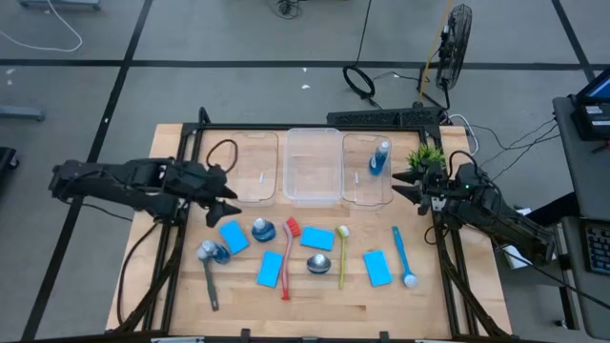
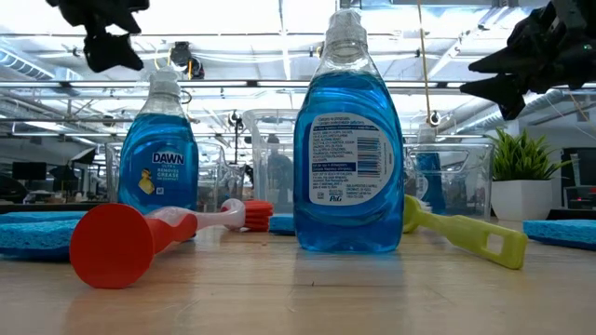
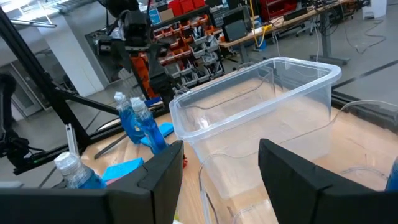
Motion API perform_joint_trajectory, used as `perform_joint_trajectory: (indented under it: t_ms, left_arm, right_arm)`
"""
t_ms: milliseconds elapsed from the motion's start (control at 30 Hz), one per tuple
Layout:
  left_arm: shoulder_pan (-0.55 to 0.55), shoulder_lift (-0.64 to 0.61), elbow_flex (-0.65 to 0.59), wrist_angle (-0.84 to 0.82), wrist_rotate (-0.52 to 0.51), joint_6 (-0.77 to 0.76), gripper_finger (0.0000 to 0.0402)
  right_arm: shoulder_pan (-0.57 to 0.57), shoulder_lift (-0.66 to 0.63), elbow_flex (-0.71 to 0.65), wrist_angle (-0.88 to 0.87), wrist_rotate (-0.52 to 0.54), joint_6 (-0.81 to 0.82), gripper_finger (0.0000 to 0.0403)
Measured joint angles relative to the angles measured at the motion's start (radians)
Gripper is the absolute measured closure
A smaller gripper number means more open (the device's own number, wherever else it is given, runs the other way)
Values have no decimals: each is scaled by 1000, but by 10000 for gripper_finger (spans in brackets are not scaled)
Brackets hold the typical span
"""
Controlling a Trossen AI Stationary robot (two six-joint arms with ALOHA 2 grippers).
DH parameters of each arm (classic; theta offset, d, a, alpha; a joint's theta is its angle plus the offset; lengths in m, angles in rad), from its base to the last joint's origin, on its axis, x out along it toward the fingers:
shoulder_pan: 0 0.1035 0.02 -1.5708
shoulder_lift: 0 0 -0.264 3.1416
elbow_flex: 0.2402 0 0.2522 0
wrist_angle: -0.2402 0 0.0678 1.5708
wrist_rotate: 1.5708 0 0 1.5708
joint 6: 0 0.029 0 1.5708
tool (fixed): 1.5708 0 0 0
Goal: Pick & Place Kitchen Sink Supplies
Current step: Put the dishwashing liquid into the right transparent bin
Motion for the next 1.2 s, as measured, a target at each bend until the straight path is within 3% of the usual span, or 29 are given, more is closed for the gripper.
perform_joint_trajectory:
  t_ms: [433,1200]
  left_arm:
    - [-49,281,187,-119,-31,42,130]
    - [-97,455,193,-52,-5,33,130]
  right_arm:
    - [0,0,0,0,0,4,206]
    - [0,0,1,7,0,24,206]
